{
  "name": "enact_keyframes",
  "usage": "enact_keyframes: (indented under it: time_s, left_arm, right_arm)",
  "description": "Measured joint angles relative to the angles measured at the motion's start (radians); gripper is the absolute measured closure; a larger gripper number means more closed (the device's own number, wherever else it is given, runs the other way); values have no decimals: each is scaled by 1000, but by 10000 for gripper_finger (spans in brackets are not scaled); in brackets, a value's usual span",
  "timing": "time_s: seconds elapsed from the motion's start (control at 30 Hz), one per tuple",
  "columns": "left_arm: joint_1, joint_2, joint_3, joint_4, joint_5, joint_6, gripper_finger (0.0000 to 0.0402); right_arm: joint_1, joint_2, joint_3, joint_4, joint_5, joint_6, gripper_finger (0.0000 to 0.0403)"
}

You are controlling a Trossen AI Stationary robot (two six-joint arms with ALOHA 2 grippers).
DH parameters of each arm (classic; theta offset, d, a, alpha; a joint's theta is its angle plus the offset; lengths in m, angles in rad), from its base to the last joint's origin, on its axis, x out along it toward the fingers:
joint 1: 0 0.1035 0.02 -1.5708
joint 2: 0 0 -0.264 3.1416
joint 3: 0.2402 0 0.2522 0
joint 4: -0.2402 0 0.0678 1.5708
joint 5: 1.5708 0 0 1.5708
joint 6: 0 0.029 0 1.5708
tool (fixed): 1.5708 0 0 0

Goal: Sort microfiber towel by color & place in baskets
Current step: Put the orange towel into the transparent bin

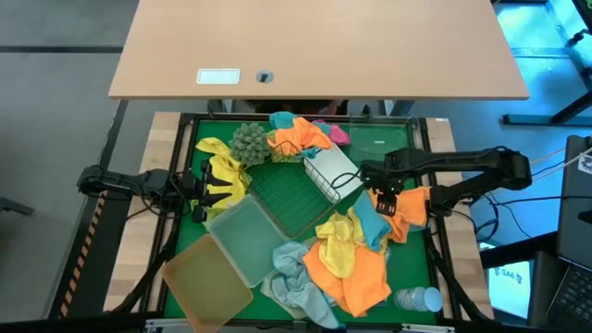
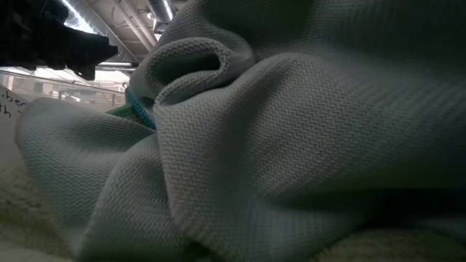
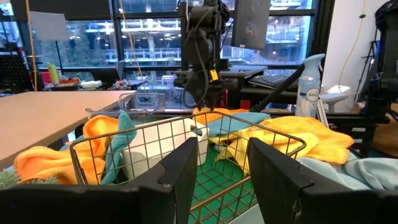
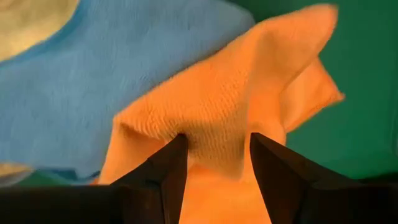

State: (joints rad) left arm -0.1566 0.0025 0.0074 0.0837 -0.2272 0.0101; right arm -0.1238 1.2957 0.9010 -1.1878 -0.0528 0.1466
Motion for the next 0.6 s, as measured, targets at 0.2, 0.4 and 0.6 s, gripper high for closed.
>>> enact_keyframes:
  time_s: [0.2,0.4,0.6]
  left_arm:
    - [0,0,0,0,0,0,265]
    - [0,0,0,0,0,0,265]
    - [0,0,0,0,0,1,265]
  right_arm:
    - [0,0,-32,74,10,-6,243]
    - [-1,0,-37,70,16,-5,349]
    - [-1,-1,28,25,8,-46,382]
